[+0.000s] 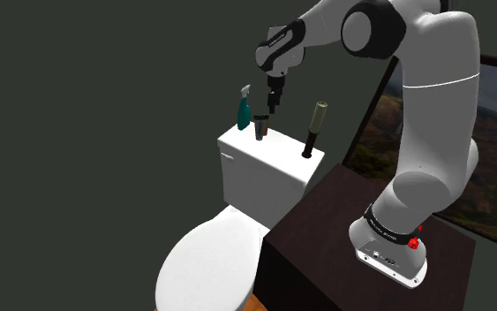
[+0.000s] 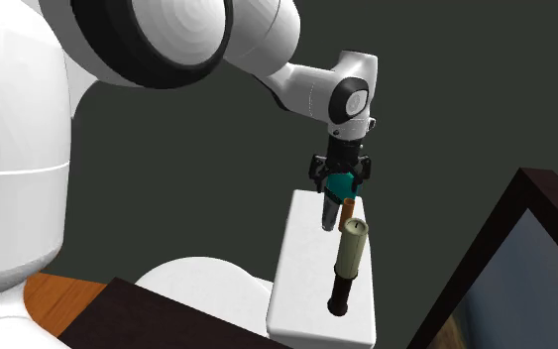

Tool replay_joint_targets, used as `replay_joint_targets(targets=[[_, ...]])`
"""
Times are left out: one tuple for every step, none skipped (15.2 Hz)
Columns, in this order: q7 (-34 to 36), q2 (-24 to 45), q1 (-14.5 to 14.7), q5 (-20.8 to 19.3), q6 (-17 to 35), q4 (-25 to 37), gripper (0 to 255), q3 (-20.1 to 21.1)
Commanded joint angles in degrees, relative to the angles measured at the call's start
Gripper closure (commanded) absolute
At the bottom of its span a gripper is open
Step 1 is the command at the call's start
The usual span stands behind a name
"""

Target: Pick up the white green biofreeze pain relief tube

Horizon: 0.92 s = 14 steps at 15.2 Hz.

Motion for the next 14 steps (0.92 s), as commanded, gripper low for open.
replay_joint_targets(targets=[[-1.9,5.4,-1.2,0.6,-0.6,6.0,0,0.8],[-2.6,7.8,-1.7,0.8,-1.0,8.8,0,1.2],[-3.0,9.0,-1.9,0.8,-1.2,10.1,0,1.4],[-3.0,9.4,-2.0,0.9,-0.6,10.1,0,1.4],[-3.0,9.9,-2.0,1.0,-0.1,10.0,0,1.5],[-3.1,10.3,-2.1,1.1,0.4,9.9,0,1.6],[-3.1,10.8,-2.2,1.2,0.9,9.9,0,1.7],[-3.1,11.2,-2.2,1.3,1.4,9.8,0,1.8],[-3.2,11.7,-2.3,1.4,1.9,9.8,0,1.9],[-3.2,12.2,-2.3,1.5,2.4,9.8,0,1.9],[-3.2,12.5,-2.4,1.6,2.7,9.8,0,2.0],[-3.2,12.5,-2.4,1.6,2.7,9.8,0,2.0],[-3.3,12.5,-2.4,1.6,2.7,9.7,255,2.0],[-3.3,12.5,-2.4,1.6,2.7,9.8,255,2.0]])
